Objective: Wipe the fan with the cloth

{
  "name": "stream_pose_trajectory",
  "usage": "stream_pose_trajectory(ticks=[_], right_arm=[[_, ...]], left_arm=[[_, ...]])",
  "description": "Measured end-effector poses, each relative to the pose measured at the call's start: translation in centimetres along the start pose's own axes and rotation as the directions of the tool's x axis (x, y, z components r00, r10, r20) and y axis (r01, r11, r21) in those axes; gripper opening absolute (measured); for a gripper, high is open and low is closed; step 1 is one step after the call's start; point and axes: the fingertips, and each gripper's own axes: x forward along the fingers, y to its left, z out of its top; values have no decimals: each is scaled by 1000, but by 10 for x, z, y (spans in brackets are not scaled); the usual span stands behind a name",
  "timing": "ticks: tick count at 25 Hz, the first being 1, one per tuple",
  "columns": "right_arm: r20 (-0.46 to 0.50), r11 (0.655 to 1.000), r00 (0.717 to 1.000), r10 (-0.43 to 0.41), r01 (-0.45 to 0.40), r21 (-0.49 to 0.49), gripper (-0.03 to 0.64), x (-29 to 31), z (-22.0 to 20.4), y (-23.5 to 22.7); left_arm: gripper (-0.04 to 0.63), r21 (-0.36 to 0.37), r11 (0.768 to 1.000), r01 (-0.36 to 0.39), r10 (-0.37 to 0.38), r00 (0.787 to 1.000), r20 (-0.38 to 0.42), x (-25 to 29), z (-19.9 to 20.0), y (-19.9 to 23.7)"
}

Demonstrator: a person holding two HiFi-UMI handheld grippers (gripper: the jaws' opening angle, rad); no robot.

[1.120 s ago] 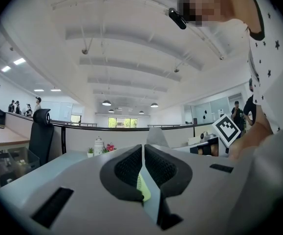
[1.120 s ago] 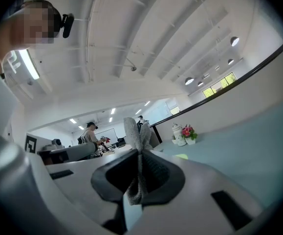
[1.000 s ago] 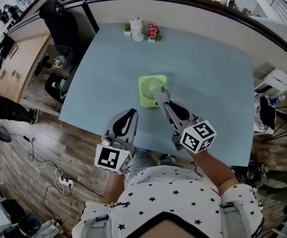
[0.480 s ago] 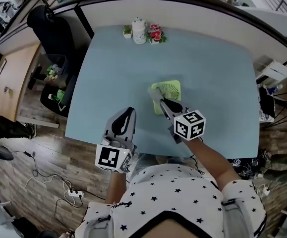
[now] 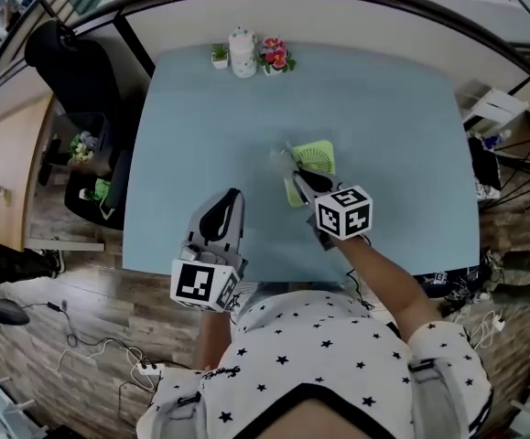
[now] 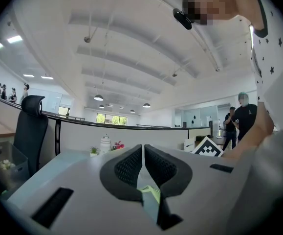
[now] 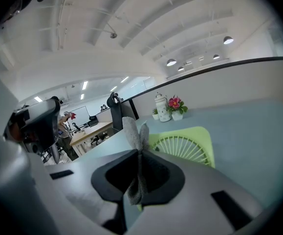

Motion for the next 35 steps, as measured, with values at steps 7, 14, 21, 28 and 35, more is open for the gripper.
stream_pose_trajectory(ticks=[7, 14, 21, 28, 35], right_arm=[[25, 994, 995, -101, 100, 37, 21, -14, 4, -35], [50, 976, 978, -204, 199, 89, 21, -39, 5, -79], [55, 956, 960, -274, 265, 128, 21, -51, 0, -101], [128, 969, 966, -225, 209, 131, 21, -58, 19, -75], [117, 998, 992, -53, 48, 51, 21, -24, 10, -5]], left_arm=[[40, 10, 999, 42, -42, 999, 1, 13, 4, 2], [40, 3, 997, 78, -78, 997, -5, 23, 1, -9], [40, 9, 996, 93, -93, 996, -2, 25, 3, -5], [40, 17, 994, 104, -104, 995, -4, 23, 6, -1], [40, 15, 995, 102, -102, 995, -9, 18, 2, 3]])
